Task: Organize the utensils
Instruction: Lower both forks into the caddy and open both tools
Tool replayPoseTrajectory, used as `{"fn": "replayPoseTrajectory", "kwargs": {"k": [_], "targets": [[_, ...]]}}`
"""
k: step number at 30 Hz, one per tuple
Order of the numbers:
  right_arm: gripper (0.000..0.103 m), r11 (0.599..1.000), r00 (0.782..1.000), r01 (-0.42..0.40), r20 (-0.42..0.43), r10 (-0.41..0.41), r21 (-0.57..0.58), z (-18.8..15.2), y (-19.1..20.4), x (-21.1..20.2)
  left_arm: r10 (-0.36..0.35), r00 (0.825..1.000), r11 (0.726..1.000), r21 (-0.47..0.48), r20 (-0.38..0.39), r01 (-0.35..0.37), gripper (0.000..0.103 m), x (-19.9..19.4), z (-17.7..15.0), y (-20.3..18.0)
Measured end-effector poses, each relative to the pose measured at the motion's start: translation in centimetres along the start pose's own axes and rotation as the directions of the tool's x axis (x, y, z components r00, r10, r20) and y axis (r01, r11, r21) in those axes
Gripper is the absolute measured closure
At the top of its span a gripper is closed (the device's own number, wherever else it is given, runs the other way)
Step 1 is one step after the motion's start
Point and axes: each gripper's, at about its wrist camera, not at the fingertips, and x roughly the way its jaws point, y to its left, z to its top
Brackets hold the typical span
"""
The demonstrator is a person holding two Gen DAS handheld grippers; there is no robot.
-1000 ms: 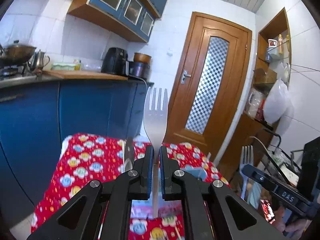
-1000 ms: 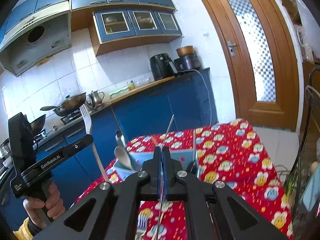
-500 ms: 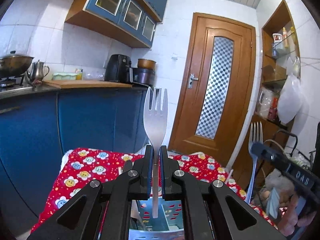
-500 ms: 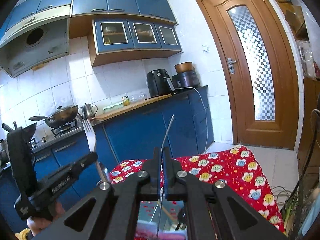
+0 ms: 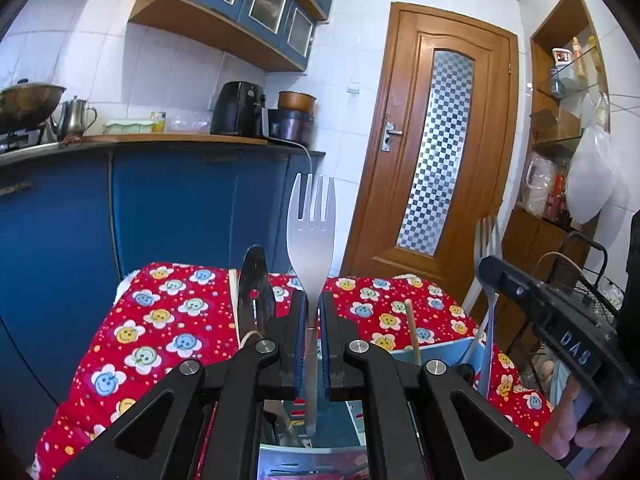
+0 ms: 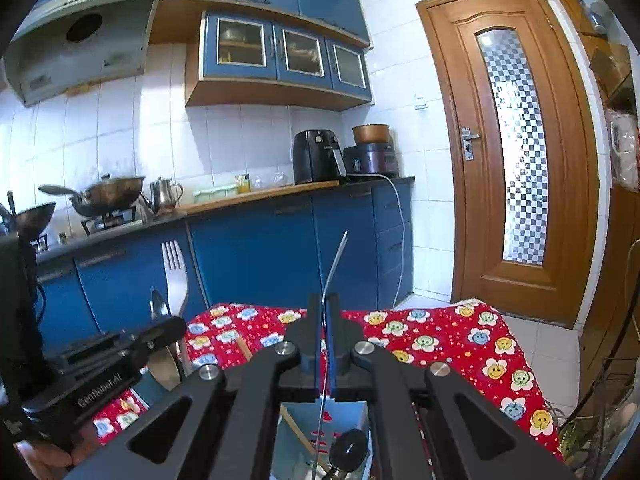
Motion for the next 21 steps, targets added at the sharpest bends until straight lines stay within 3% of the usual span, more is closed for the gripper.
{"fn": "replayPoseTrajectory", "kwargs": {"k": [9,17,20,21], "targets": [[0.1,0.999,0.998,0.028,0.058,-0.026,-0.04,1.1,0.4,0.1,-0.002,1.0,1.0,0.008,0.003,0.002,0.097,-0.1,-0.1,-0.4],[0.099,1.0,0.999,0.003,-0.037,-0.004,-0.024,-1.0,0.2,1.3,-0.019,0.998,1.0,0.001,-0.06,0.019,0.096,0.6,-0.9,-0.3],[0.089,1.0,0.999,-0.019,-0.051,0.019,0.015,-1.2,-0.1,0.8,-0.029,0.997,1.0,-0.009,-0.076,0.028,0.091,0.3,-0.9,-0.3],[0.081,0.999,0.999,-0.028,-0.046,0.029,0.027,-1.1,-0.2,0.4,-0.031,0.996,0.999,-0.012,-0.079,0.03,0.087,0.1,-0.9,-0.3]]}}
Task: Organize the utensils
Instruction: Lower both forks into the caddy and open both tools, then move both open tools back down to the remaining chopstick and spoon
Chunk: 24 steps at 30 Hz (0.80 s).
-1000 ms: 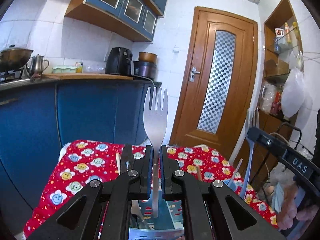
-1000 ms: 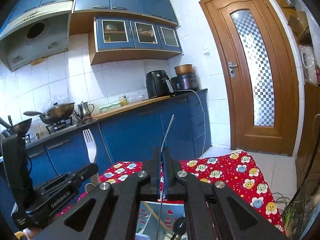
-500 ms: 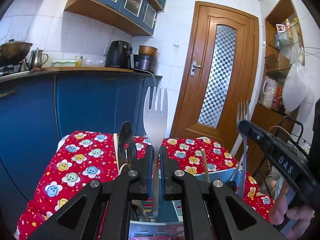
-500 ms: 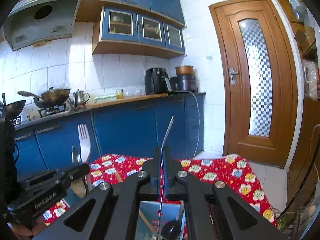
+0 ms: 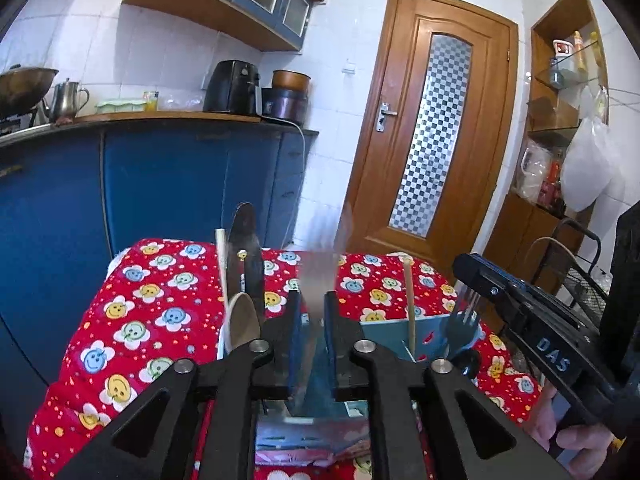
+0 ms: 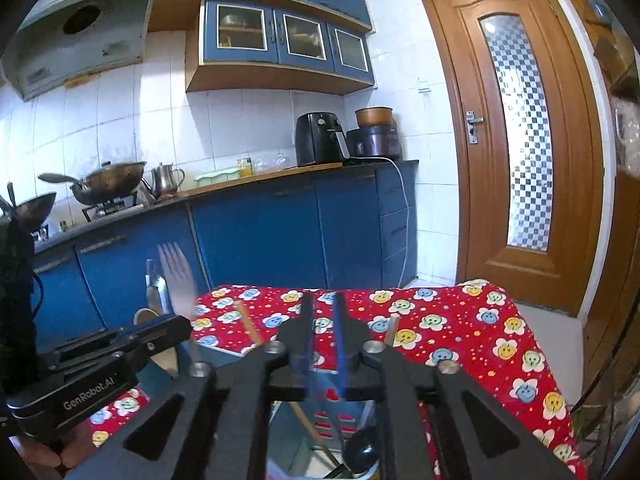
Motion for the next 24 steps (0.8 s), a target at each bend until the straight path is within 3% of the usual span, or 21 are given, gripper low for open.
{"fn": "replayPoseTrajectory", "kwargs": {"k": [1,9,24], "targets": [[0.076,1.0,1.0,-0.005,0.003,0.005,0.008,0.0,0.0,-0.2,-0.004,1.0,1.0,-0.003,-0.004,0.004,0.084,-0.3,0.0,0.0],[0.073,0.998,0.999,-0.03,0.028,0.029,0.056,0.4,0.2,-4.2,-0.019,1.0,1.0,0.006,-0.023,0.019,0.08,-3.1,-0.1,-0.9],[0.072,0.993,0.993,0.011,-0.114,0.002,0.121,-2.6,1.1,-10.6,-0.001,0.995,0.998,0.062,-0.095,0.007,0.078,-9.3,-2.9,-2.4]]}}
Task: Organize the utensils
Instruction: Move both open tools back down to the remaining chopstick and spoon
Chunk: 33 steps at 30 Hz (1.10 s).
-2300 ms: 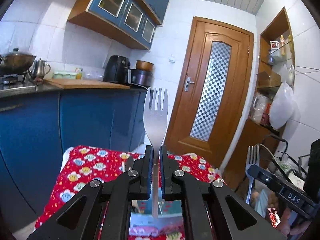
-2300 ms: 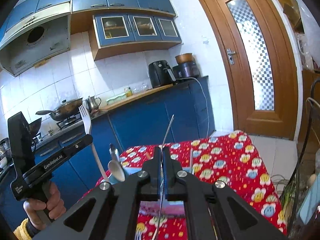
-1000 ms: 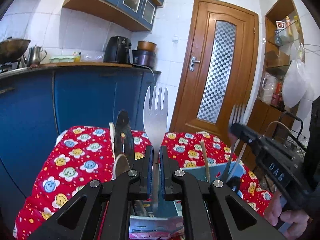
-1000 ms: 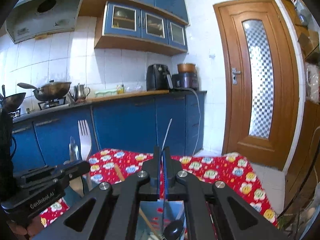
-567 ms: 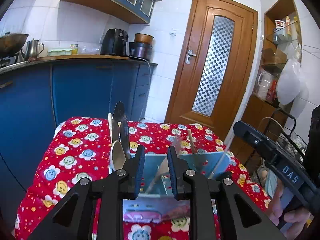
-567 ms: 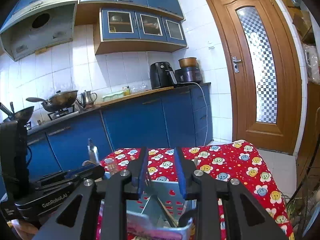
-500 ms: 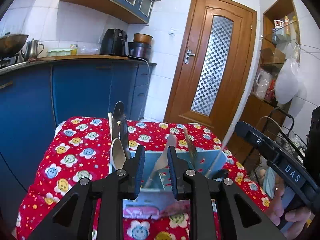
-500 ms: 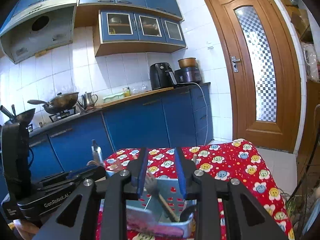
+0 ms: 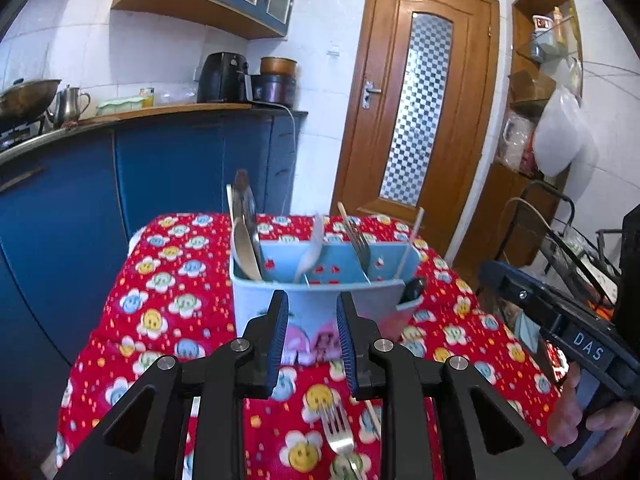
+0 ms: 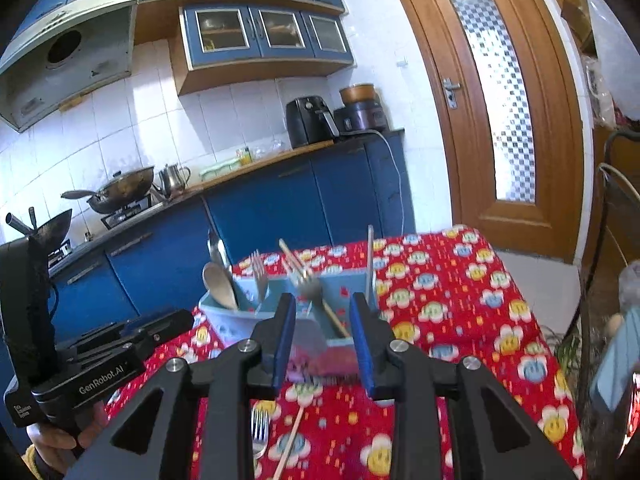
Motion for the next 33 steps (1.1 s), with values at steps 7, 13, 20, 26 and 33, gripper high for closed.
{"fn": "replayPoseTrajectory", "kwargs": {"k": [7,13,20,26,33], "targets": [[0.071,1.0,0.997,0.01,-0.073,-0.009,0.015,-2.2,0.3,-1.2,-0.02,0.998,1.0,-0.01,-0.061,0.019,0.078,-0.9,-1.9,-0.1],[0.069,0.999,0.991,0.028,-0.132,-0.024,0.031,-3.9,0.1,-1.7,-0.001,0.992,1.0,-0.011,-0.125,0.0,0.078,-0.6,-3.3,0.1],[0.068,0.998,0.983,0.037,-0.181,-0.029,0.042,-5.4,-0.4,-1.5,-0.023,0.978,0.999,-0.034,-0.206,0.016,0.078,0.8,-4.9,0.8],[0.068,0.997,0.975,0.059,-0.219,-0.048,0.047,-6.5,-0.8,-1.3,-0.037,0.962,0.999,-0.039,-0.27,0.027,0.078,2.3,-5.9,0.8],[0.067,0.997,0.971,0.053,-0.237,-0.039,0.055,-7.2,-1.0,-1.2,-0.06,0.938,0.998,-0.047,-0.343,0.046,0.075,4.4,-6.8,0.8]]}}
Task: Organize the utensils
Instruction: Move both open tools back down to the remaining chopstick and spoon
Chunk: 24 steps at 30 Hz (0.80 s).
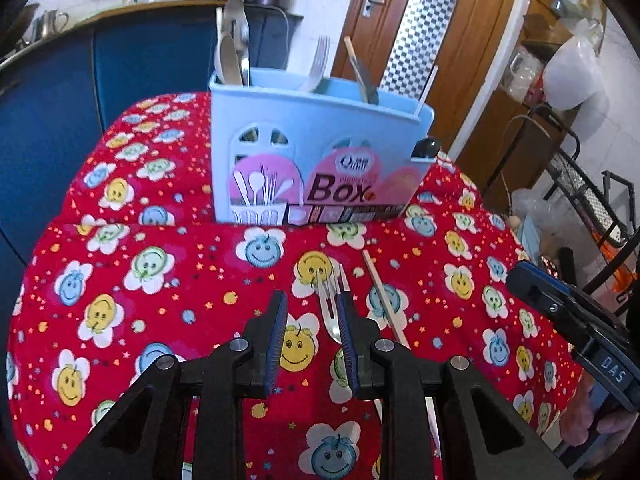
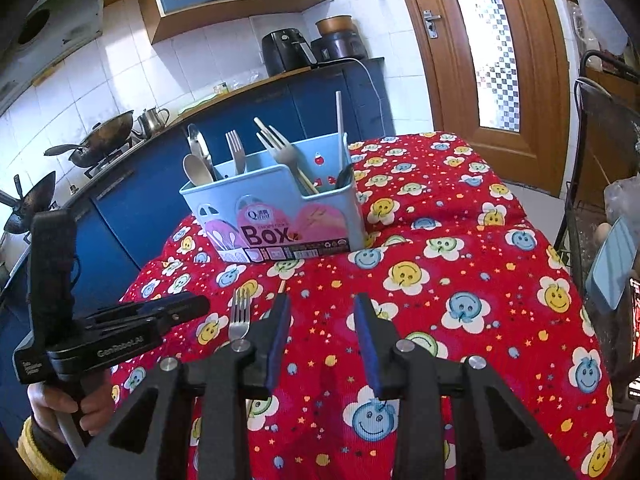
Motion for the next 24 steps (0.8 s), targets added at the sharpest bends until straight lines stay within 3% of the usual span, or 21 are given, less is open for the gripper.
{"fn": "replayPoseTrajectory", "kwargs": {"k": [12,24], "targets": [[0.067,1.0,1.0,-0.003,-0.015,0.003,0.015,-0.4,-0.6,0.5,-0.023,0.999,0.999,0.025,-0.046,0.024,0.069,2.2,0.4,-0.4],[0.067,0.999,1.0,-0.002,-0.023,0.003,0.033,-0.6,-1.3,0.8,-0.118,0.991,0.992,0.033,-0.07,0.12,0.069,4.0,0.6,-0.8]]}}
